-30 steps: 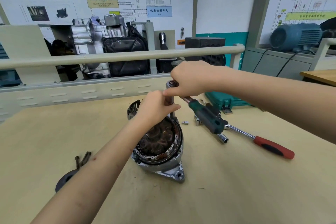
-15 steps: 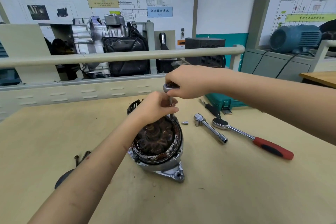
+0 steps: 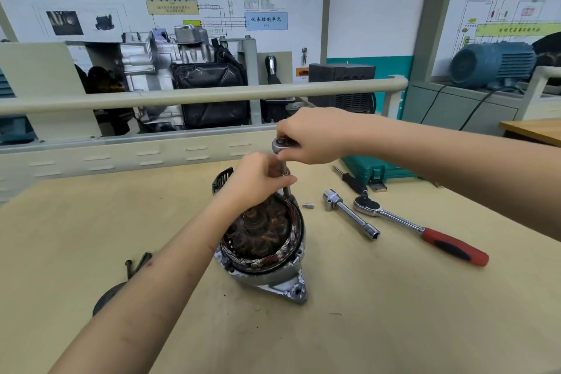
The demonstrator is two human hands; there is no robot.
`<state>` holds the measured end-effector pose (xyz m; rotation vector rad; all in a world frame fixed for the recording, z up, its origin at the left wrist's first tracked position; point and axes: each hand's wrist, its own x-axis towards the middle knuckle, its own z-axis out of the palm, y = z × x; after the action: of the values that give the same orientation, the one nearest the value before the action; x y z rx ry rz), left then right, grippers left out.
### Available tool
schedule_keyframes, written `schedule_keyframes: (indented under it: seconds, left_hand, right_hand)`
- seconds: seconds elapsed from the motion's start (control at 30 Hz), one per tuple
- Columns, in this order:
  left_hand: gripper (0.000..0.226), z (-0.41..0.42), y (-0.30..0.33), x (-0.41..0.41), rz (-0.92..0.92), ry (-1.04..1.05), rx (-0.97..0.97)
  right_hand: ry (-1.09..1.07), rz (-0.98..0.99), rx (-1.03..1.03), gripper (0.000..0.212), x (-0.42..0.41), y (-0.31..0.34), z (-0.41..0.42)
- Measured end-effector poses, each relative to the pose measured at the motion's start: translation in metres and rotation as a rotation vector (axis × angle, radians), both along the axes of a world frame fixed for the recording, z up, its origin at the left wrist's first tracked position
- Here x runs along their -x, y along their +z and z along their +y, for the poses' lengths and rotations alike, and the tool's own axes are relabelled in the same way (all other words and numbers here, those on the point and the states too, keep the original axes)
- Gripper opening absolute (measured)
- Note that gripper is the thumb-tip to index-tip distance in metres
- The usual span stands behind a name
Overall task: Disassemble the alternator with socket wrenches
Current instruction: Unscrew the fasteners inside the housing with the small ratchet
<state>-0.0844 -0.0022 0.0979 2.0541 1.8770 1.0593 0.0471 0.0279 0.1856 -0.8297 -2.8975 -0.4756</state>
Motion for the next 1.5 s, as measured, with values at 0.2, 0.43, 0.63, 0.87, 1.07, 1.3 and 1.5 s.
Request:
schedule_keyframes:
  seconds: [0.2, 0.43, 0.63, 0.87, 1.07, 1.3, 1.5]
  left_hand:
    - [0.009, 0.0, 0.001, 0.001, -0.047, -0.073, 0.041]
    - [0.025, 0.005, 0.002, -0.006, 0.04, 0.035, -0.011]
    - [0.009, -0.001, 0.003, 0.004, -0.077, -0.052, 0.1]
    - [0.017, 0.001, -0.005, -0.004, 0.056, 0.079, -0.063]
    - [0.023, 0.001, -0.003, -0.005, 0.122, 0.081, -0.03]
    - [0.027, 0.006, 0.001, -0.002, 0.153, 0.074, 0.078]
    - [0.039, 0.018, 0.006, -0.005, 0.235, 0.087, 0.29]
  right_hand:
    - [-0.001, 0.053, 0.05, 0.034, 0.002, -0.003, -0.001]
    - [-0.077, 0.015, -0.083, 0.046, 0.001, 0.0, 0.001]
    - [0.006, 0.076, 0.053, 0.026, -0.002, -0.002, 0.007]
    - [-0.074, 0.077, 0.007, 0.043, -0.004, -0.002, 0.005]
    - [0.054, 0.039, 0.071, 0.023, -0.006, 0.001, 0.002]
    - [-0.046, 0.434, 0.076, 0.039, -0.024, -0.023, 0.008]
    - [-0.097, 0.756, 0.22, 0.037, -0.069, -0.016, 0.013]
